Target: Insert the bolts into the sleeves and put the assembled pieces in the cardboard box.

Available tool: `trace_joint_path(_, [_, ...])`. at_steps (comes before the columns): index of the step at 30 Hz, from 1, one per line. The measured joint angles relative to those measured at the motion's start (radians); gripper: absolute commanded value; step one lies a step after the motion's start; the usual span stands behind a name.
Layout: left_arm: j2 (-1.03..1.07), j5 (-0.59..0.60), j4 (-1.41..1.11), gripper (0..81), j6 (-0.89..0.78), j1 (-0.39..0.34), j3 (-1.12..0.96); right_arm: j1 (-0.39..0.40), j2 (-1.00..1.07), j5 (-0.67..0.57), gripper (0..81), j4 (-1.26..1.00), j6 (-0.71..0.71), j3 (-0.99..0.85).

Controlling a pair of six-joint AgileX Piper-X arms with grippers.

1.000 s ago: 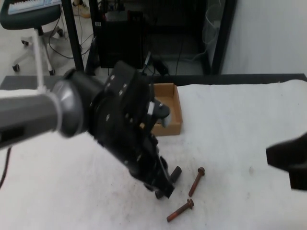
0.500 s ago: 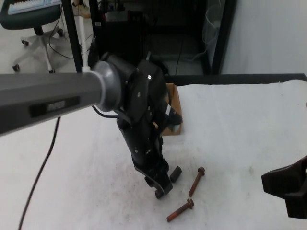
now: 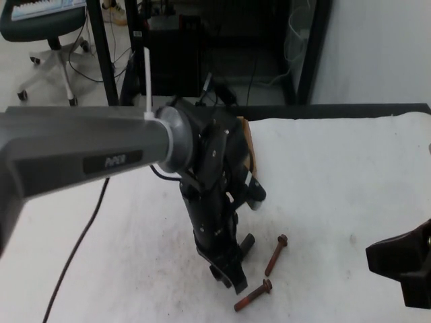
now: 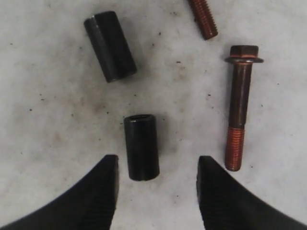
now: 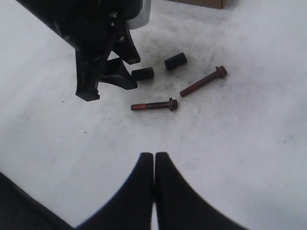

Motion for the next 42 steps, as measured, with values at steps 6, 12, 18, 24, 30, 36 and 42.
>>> trace_joint_path(6, [0.007,-0.021,-0.031,47.3,0.008,-0.002,0.000,0.000,0.000,-0.016,0.8,0.000,0.000,0.000])
trace_joint_path(12, [0.007,-0.038,-0.044,47.3,0.025,-0.002,0.000,0.000,0.000,-0.032,0.8,0.000,0.000,0.000])
trace_joint_path(18, [0.022,-0.044,-0.045,47.3,0.028,-0.002,0.000,0.000,0.000,-0.034,0.8,0.000,0.000,0.000])
trace_joint_path(24, [0.041,-0.046,-0.044,47.3,0.028,-0.002,0.000,0.000,0.000,-0.034,0.8,0.000,0.000,0.000])
trace_joint_path(30, [0.041,-0.046,-0.046,47.3,0.028,-0.002,0.000,0.000,0.000,-0.034,0.8,0.000,0.000,0.000])
trace_joint_path(36, [0.041,-0.046,-0.066,33.2,0.028,-0.002,0.000,0.000,0.000,-0.034,0.8,0.000,0.000,0.000])
trace_joint_path(42, [0.041,-0.046,-0.092,0.3,0.030,-0.002,0.000,0.000,0.000,-0.034,0.8,0.000,0.000,0.000])
